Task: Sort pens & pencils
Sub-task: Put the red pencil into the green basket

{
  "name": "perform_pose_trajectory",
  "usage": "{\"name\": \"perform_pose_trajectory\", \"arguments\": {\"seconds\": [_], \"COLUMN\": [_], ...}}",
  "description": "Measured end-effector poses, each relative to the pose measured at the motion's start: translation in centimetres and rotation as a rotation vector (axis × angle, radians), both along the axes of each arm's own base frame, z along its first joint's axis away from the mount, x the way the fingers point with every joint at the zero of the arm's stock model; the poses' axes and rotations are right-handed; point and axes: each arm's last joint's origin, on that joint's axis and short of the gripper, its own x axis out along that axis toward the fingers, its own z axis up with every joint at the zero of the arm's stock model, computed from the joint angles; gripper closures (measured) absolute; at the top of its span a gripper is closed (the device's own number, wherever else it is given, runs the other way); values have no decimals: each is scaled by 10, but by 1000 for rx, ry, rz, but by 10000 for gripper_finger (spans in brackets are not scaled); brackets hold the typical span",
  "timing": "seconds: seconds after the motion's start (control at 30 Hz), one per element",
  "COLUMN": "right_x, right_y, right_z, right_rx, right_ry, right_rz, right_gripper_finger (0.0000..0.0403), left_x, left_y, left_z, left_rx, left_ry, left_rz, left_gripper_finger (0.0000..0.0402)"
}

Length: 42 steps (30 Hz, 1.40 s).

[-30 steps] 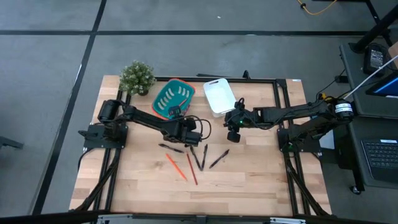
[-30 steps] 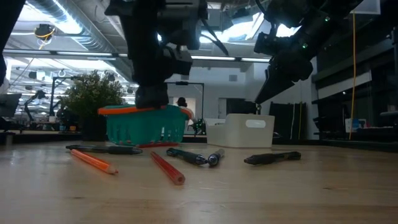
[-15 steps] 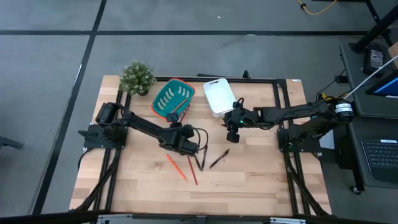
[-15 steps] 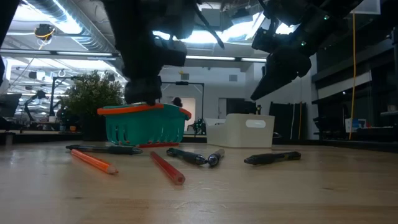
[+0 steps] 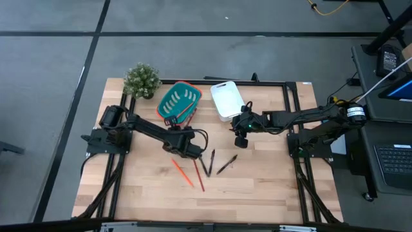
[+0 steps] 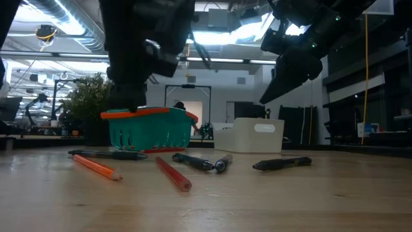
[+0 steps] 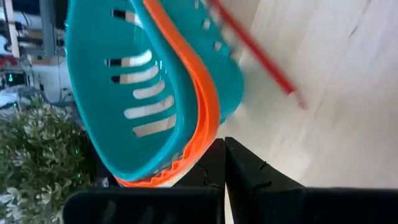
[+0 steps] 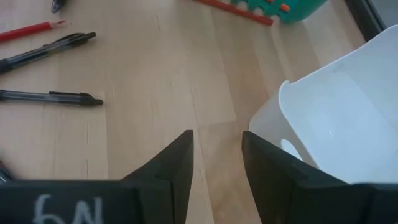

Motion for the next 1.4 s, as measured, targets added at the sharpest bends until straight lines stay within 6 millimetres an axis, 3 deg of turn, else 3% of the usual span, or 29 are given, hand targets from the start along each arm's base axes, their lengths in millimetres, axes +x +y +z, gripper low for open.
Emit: {"name": "perform_pose_trajectory", "arguments": {"seconds": [0.37, 0.63, 1.1, 1.4], "right_x": [0, -1, -2, -2], "right_y": [0, 0, 0, 0], "right_z": [0, -1, -1, -1], "right_rx": [4, 5, 8, 11], "right_ry": [1, 12, 21, 21], "right_rz": [3, 3, 0, 0], "right_gripper_finger": [264, 264, 264, 264], "left_x": [-11, -9, -5, -4], "left_y": [49, 71, 22, 22], "left_z": [-18, -19, -16, -27], "left_rx": [45, 68, 1, -25], "left_ry": [128, 153, -15, -61], "left_rz": [55, 51, 13, -2], "left_gripper_finger": [401, 401, 401, 401]}}
